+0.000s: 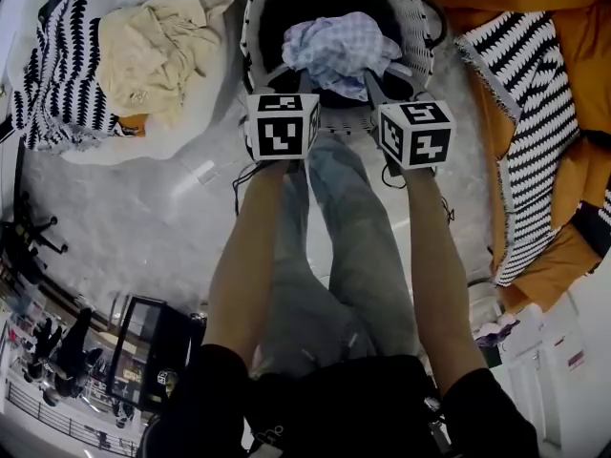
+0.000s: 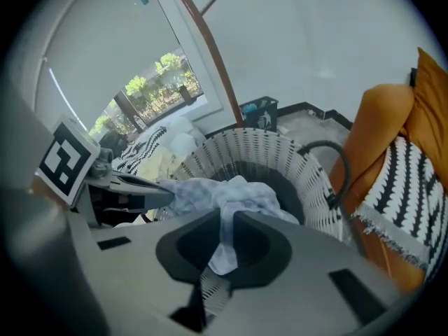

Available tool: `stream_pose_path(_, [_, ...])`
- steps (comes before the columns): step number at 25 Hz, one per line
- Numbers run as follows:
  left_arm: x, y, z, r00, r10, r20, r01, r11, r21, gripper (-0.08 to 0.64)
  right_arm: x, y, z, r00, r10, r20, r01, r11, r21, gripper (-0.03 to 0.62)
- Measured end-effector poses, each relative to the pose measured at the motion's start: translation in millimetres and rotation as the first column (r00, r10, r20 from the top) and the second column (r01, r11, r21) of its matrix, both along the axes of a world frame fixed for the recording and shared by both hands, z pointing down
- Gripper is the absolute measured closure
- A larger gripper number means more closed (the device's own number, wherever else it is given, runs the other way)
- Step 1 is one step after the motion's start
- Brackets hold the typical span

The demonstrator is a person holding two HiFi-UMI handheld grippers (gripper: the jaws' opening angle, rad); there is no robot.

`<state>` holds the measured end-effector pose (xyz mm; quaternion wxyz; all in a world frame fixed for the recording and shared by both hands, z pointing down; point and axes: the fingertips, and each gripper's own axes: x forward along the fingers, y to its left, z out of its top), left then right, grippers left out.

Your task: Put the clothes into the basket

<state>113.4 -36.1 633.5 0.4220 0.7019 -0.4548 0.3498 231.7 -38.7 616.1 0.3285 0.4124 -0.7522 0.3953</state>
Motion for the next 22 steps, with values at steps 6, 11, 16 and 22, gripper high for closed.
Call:
stream_pose_path(6, [29.5, 21.9, 25.0, 0.985, 0.057, -0.162, -0.069, 0.995, -0.071, 0.466, 17.0, 14.4, 45.1, 0.994, 0.041, -0.1, -0.049, 0.996, -0.08, 0.558])
stream_pose_path(11, [15.5, 27.6, 15.1, 0.981, 0.018, -0.192, -0.027, 0.999, -0.046, 0.402, 21.5, 13.9, 44.0, 0.979, 0.002, -0.206, -0.011, 0.999, -0.043, 0.442])
stream_pose_path(16, [-25.4, 7.9, -39.4, 0.963, -0.067, -0.262, 0.103, 0.986, 0.129, 0.402, -8.8, 1.5, 15.5, 0.979, -0.03, -0.203, 0.038, 0.999, 0.037, 0.451])
stream_pose_path(22, [-106.5, 0.3, -69.4, 0.957, -0.211, -0.198, 0.258, 0.932, 0.255, 0.402, -95.0, -21.6, -19.4, 0.983, -0.154, -0.097, 0.168, 0.974, 0.15, 0.454])
